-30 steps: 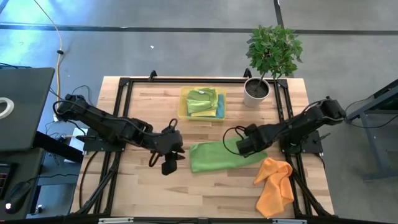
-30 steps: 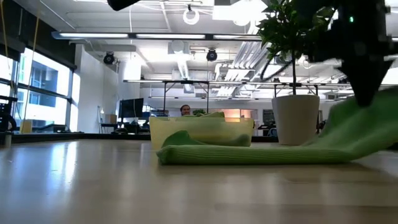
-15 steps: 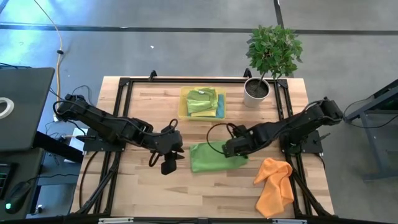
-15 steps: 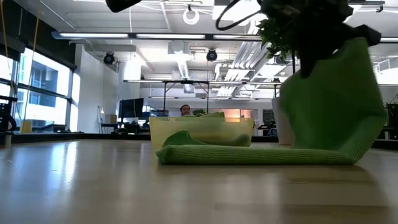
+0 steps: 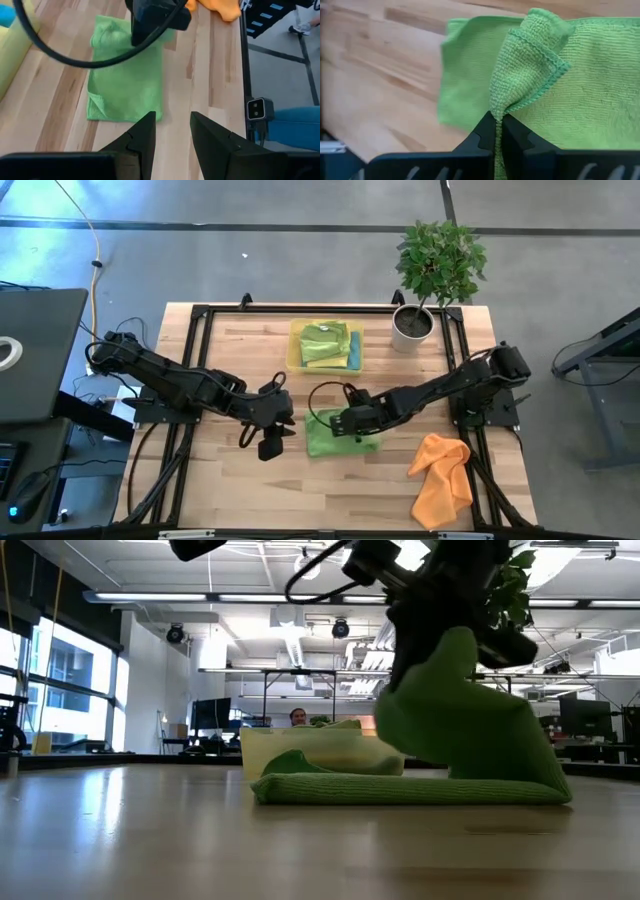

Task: Fold microfiber towels
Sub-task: Fold the green microfiber cloth

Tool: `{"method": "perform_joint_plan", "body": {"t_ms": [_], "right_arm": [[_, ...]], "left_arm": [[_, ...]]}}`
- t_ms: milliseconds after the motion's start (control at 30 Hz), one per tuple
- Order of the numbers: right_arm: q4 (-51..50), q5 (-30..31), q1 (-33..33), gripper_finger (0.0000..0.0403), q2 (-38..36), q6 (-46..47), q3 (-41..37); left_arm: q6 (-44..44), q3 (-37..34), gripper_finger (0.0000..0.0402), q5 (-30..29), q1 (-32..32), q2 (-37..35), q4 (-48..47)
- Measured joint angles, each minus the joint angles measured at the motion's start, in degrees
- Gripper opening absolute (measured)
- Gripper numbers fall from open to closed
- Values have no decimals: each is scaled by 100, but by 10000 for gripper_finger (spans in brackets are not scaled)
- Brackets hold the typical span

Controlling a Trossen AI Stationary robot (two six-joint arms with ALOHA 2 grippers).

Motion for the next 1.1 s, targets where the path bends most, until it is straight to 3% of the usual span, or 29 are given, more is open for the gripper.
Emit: {"method": "perform_joint_plan", "body": {"t_ms": [467, 733, 1100], "right_arm": [[970, 681, -13, 0, 126, -300, 4], [1834, 547, 11, 0, 620, -492, 6], [2228, 562, -2, 1, 875, -651, 11]], "left_arm": [[-105, 0, 113, 185, -94, 0, 0], [-159, 0, 113, 183, -151, 0, -34], [-170, 2, 113, 122, -142, 2, -113]]}}
